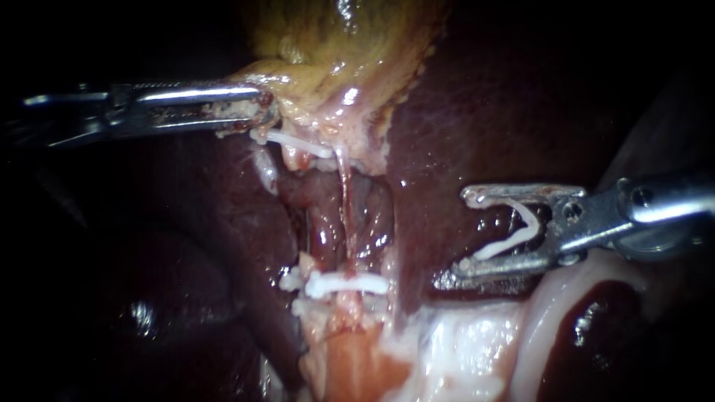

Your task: Clipping second clip right tube

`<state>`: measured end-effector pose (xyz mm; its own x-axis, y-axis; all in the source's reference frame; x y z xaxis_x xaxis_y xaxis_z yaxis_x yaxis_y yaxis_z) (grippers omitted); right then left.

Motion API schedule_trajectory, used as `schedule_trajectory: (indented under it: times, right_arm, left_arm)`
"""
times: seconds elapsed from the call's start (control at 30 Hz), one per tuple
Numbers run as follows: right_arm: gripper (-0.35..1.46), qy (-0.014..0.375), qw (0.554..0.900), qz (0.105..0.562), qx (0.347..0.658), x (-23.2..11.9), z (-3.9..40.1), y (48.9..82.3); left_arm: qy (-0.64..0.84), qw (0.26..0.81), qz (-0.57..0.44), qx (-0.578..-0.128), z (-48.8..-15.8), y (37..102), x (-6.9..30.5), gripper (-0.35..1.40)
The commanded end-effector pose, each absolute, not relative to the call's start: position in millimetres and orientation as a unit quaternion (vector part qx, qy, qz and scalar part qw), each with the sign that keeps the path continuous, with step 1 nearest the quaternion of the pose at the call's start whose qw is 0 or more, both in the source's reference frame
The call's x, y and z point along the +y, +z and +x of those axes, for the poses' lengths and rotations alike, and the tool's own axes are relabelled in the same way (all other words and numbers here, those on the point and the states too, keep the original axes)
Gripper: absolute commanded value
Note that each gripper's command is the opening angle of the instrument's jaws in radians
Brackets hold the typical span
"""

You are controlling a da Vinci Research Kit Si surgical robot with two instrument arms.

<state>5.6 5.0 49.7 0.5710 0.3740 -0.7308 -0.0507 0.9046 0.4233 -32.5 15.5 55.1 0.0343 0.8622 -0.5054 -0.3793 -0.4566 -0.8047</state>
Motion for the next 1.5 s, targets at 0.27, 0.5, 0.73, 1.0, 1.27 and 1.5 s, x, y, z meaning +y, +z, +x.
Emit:
schedule_trajectory:
  times: [0.27, 0.5, 0.73, 1.0, 1.27, 1.5]
  right_arm:
    - [0.49, 0.123, 0.868, 0.181, 0.447, 5.0, 5.6, 49.7]
    - [0.49, 0.123, 0.868, 0.181, 0.447, 5.0, 5.6, 49.7]
    - [0.49, 0.121, 0.866, 0.186, 0.449, 5.1, 5.8, 49.7]
    - [0.48, 0.105, 0.858, 0.216, 0.454, 5.5, 7.1, 49.8]
    - [0.46, 0.097, 0.836, 0.282, 0.461, 6.3, 11.0, 50.9]
    - [0.46, 0.115, 0.826, 0.299, 0.465, 6.2, 14.7, 52.4]
  left_arm:
    - [0.657, 0.470, -0.543, -0.229, -30.8, 53.6, 15.7, -0.35]
    - [0.654, 0.480, -0.540, -0.225, -27.1, 50.6, 16.6, -0.35]
    - [0.648, 0.489, -0.542, -0.218, -24.9, 49.5, 17.1, -0.35]
    - [0.648, 0.490, -0.542, -0.217, -25.1, 49.4, 16.9, -0.35]
    - [0.648, 0.490, -0.542, -0.215, -25.3, 49.4, 16.7, -0.35]
    - [0.648, 0.490, -0.542, -0.215, -25.4, 49.4, 16.6, -0.35]
